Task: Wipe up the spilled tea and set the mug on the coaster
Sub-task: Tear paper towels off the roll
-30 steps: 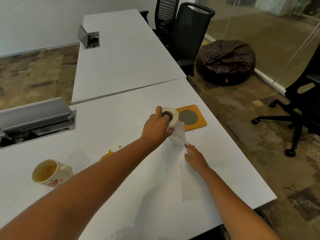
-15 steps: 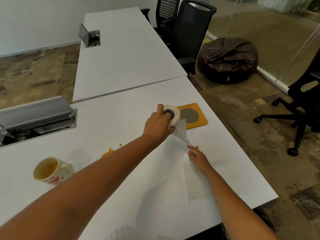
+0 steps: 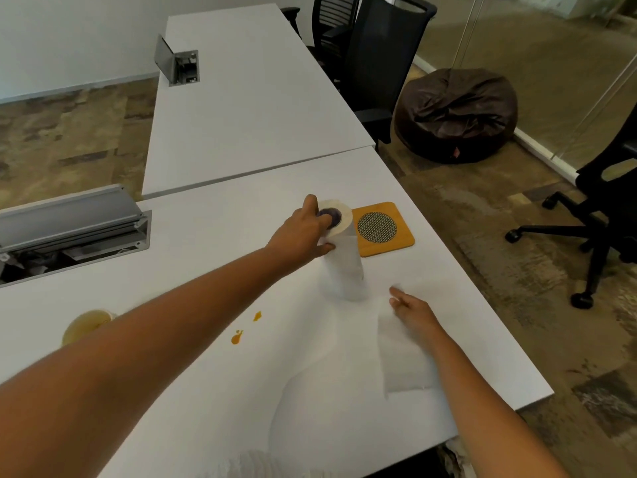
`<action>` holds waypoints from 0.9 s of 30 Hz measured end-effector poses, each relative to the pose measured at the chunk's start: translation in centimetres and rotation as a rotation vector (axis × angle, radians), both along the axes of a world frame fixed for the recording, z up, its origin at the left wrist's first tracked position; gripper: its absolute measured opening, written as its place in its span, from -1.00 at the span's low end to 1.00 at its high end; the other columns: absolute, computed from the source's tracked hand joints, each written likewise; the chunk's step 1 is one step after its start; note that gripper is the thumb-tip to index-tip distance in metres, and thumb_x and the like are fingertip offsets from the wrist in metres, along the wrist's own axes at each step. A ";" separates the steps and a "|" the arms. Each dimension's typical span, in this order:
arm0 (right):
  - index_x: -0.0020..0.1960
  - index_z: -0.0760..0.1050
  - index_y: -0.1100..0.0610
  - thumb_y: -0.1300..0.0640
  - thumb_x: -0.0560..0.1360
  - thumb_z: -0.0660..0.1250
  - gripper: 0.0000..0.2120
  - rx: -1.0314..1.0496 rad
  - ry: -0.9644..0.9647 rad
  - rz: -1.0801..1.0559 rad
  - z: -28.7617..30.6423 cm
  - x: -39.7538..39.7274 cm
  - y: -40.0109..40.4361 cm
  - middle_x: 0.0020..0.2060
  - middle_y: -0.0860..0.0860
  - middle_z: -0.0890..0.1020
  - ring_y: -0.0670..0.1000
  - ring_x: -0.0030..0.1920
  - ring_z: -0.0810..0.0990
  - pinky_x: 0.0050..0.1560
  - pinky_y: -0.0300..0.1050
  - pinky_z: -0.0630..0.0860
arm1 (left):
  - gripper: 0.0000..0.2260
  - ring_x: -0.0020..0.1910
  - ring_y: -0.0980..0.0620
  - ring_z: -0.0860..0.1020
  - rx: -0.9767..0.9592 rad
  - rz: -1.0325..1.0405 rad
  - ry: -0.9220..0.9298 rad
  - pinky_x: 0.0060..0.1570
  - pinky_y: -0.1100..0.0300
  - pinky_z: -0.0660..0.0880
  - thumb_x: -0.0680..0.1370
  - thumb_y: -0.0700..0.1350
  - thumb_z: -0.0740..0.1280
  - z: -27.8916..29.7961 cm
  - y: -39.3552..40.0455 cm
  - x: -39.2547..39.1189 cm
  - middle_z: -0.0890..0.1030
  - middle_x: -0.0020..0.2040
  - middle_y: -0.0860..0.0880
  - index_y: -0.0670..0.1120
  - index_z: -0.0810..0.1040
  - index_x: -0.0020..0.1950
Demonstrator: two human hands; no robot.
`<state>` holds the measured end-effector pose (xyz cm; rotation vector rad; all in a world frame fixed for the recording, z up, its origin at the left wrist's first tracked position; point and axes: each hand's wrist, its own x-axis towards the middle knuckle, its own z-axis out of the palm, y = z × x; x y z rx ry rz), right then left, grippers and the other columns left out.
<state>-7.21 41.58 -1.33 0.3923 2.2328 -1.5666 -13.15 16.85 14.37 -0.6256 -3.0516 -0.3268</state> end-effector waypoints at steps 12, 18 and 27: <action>0.42 0.26 -0.01 -0.13 0.46 0.31 -0.42 0.599 0.206 -0.063 0.4 5.0 -0.7 0.47 0.04 0.27 0.05 0.48 0.19 0.47 0.19 -0.11 | -0.58 0.06 -0.17 0.48 0.088 -0.096 0.050 -0.02 0.20 0.39 0.42 -0.08 0.45 0.0 3.7 -0.4 0.38 0.18 -0.19 -0.11 0.47 0.24; 0.51 -0.19 -0.04 -0.39 0.43 0.07 -0.17 0.869 -0.056 0.127 -1.3 7.6 0.1 0.53 0.08 -0.19 0.11 0.52 -0.24 0.43 0.33 -0.18 | -0.57 0.13 -0.18 0.45 0.175 -0.107 0.062 0.06 0.15 0.43 0.45 -0.10 0.41 0.2 6.8 -0.6 0.38 0.23 -0.18 -0.06 0.43 0.30; 0.50 -0.28 -0.08 -0.28 0.54 -0.09 -0.34 0.919 -0.025 0.193 -2.5 9.0 -1.4 0.52 0.06 -0.23 0.10 0.52 -0.27 0.43 0.31 -0.22 | -0.70 0.25 -0.19 0.36 0.200 -0.096 0.012 0.15 -0.09 0.43 0.54 -0.13 0.28 0.2 10.7 -1.6 0.31 0.34 -0.12 -0.07 0.42 0.27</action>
